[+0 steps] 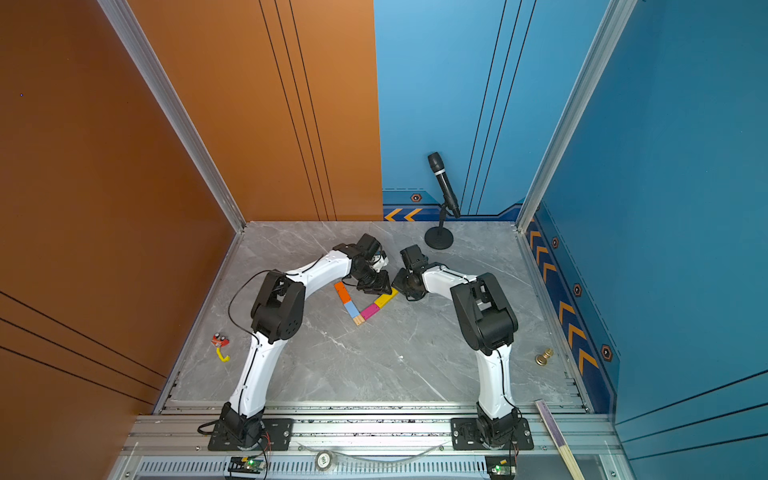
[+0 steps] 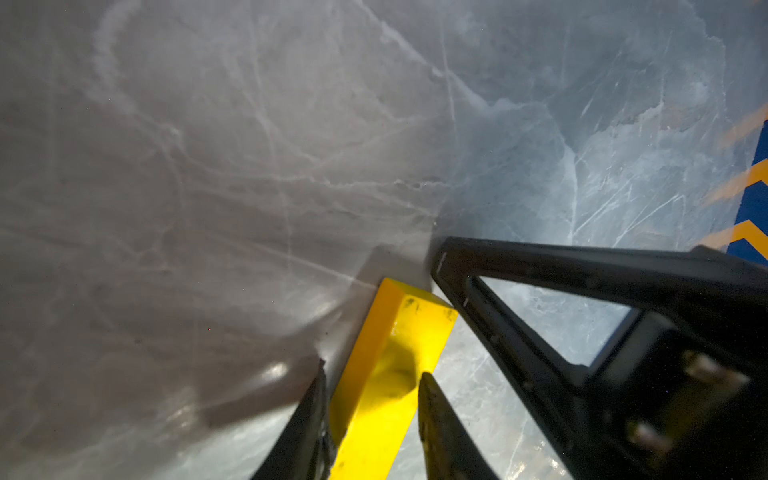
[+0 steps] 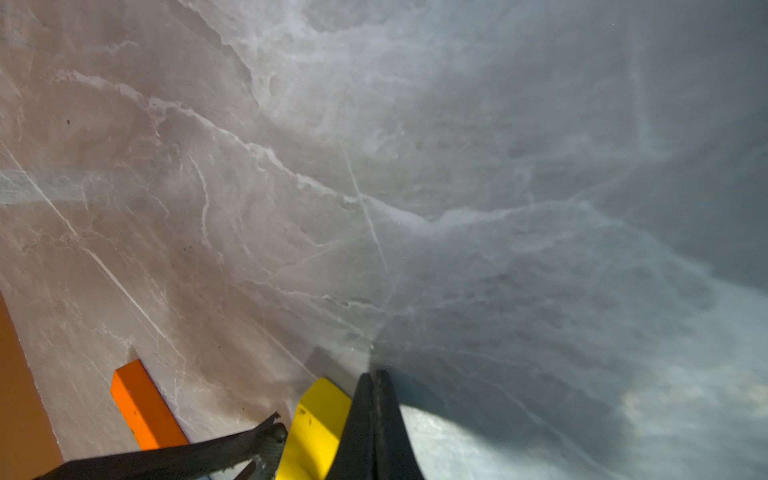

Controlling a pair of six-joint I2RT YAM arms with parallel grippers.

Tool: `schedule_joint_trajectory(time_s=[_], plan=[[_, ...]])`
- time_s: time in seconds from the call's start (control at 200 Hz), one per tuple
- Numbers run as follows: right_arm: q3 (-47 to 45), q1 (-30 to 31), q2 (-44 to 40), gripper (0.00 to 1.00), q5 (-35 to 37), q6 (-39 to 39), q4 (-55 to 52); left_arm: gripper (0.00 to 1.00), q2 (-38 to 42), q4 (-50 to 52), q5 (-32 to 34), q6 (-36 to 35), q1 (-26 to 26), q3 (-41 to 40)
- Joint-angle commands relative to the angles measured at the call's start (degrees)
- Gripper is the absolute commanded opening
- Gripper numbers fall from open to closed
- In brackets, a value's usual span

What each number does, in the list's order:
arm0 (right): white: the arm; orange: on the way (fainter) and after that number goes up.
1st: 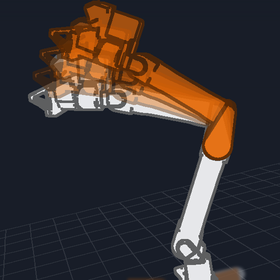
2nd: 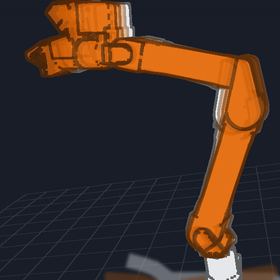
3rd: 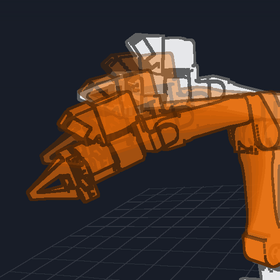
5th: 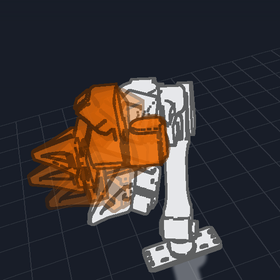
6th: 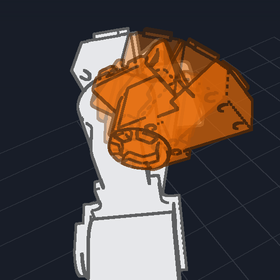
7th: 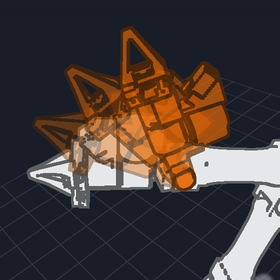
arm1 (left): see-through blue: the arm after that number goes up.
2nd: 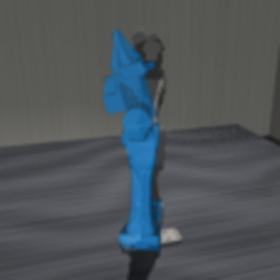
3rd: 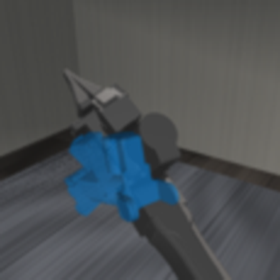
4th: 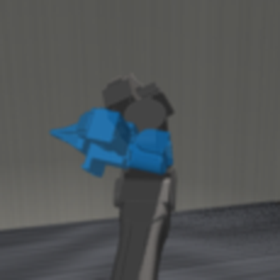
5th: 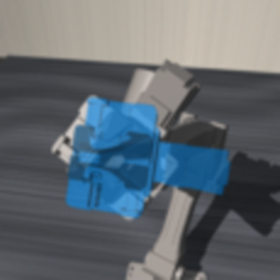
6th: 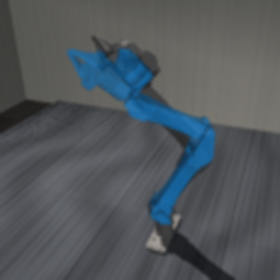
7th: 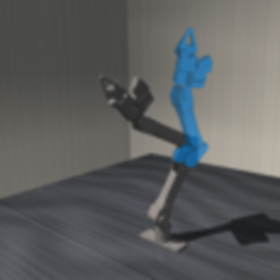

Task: Assemble the letter v with building blocks
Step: Assemble the building block at the center of the board.

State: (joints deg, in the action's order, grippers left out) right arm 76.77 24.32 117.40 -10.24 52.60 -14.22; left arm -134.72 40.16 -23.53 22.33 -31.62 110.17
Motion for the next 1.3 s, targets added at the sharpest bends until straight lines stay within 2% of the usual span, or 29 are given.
schedule_joint_trajectory(time_s=[0.0,0.931,1.172,1.297], plan=[[-1.4,-0.1,-1.6,0.05,1.5,0.8,-3.8,0.38,-1.0,1.2,-0.4,0.2,-0.1,1.5],[-3.7,-0.8,-4.2,0.06,2.6,0.8,-3.6,0.34,-2.5,1.2,-1.7,0.3,-1.2,2.3],[-3.3,-1.2,-4.2,0.1,2.3,0.9,-2.8,0.38,-2.4,1.2,-0.8,0.8,-0.6,2.7],[-3.4,-1.1,-5.1,0.15,1.8,1.0,-2.4,0.39,-2.1,1.2,-0.9,1.1,-0.1,4.2]])
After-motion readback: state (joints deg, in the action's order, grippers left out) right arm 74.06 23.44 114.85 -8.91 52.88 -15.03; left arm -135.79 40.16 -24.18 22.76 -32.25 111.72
